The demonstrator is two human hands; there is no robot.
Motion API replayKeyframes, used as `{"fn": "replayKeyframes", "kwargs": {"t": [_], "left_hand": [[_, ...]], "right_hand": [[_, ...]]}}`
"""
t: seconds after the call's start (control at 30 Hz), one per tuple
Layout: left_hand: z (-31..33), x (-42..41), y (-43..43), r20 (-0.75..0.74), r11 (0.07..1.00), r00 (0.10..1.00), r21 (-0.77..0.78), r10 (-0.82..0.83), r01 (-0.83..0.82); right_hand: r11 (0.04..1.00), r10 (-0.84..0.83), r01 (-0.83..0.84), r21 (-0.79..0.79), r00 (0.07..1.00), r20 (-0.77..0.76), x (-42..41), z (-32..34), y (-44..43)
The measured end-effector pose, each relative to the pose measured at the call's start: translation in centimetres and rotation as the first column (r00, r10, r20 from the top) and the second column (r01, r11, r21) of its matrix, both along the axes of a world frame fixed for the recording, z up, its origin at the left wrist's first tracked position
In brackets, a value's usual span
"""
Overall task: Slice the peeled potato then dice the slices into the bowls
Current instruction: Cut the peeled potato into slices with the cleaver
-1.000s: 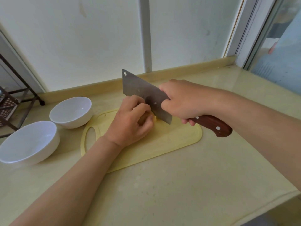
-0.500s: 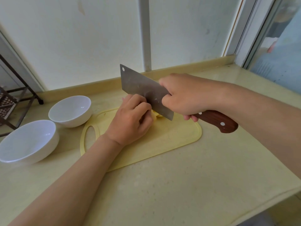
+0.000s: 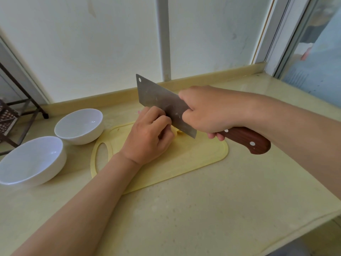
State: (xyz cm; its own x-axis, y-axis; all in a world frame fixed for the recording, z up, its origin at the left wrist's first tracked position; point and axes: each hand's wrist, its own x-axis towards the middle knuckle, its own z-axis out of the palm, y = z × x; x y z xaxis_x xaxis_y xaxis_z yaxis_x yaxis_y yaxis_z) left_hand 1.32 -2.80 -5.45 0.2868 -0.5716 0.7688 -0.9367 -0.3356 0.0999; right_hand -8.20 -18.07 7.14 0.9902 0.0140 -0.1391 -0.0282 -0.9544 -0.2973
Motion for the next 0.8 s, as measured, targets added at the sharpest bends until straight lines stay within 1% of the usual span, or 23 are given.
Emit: {"fn": "replayKeyframes", "kwargs": {"t": [0.27, 0.8], "left_hand": [[-0.13, -0.03, -0.13, 0.002, 1.000, 1.000, -0.007, 0.006, -0.006], [-0.14, -0.04, -0.37, 0.000, 0.999, 1.000, -0.030, 0.014, -0.014]], "right_hand": [[1.000, -0.008, 0.007, -0.012, 0.999, -0.053, -0.78, 0.47, -0.81], [0.999, -0.023, 0.021, -0.028, 0.998, -0.059, -0.75, 0.64, -0.64]]}}
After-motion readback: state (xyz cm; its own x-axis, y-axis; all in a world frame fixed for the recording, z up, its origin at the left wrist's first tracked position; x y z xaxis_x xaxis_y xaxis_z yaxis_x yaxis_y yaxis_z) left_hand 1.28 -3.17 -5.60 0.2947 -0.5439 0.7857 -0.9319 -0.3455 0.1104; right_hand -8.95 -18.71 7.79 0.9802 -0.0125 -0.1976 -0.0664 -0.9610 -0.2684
